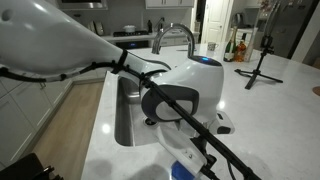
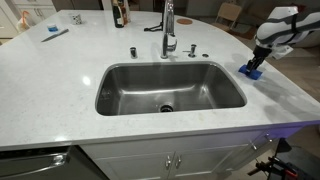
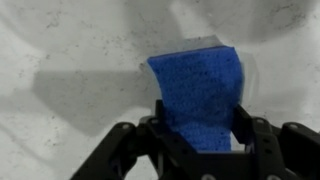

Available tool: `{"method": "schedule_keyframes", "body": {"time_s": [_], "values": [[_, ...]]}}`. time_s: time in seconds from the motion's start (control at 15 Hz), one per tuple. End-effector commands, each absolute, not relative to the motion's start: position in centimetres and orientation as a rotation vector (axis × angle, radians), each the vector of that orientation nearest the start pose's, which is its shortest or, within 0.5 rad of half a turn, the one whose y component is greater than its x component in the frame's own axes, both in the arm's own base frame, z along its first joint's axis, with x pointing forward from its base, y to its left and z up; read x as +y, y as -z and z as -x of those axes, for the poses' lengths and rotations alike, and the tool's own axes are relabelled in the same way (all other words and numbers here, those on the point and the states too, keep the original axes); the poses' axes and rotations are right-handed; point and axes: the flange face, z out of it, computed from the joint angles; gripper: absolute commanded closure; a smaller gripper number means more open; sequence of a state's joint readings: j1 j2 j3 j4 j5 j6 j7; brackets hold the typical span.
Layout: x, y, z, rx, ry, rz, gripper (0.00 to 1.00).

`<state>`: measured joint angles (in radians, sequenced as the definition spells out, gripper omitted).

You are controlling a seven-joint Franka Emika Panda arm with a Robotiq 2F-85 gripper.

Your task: Put the blue sponge in the sink

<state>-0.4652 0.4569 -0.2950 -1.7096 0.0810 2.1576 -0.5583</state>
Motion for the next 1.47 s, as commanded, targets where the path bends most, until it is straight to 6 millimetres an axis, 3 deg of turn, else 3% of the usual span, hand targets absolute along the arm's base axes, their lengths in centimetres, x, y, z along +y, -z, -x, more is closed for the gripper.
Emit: {"method": "schedule_keyframes", "body": {"time_s": [0.0, 0.33, 1.0, 1.4], "values": [[-44.0, -34.9, -50.5, 0.370, -0.063, 3.174, 0.66], [-42.4, -36.1, -51.9, 0.313, -0.039, 3.190, 1.00], [-36.5, -36.8, -56.0, 0.086, -0.022, 3.212, 0.98], [-31.5, -38.3, -58.3, -0.077, 0.005, 3.218, 0.98]]}}
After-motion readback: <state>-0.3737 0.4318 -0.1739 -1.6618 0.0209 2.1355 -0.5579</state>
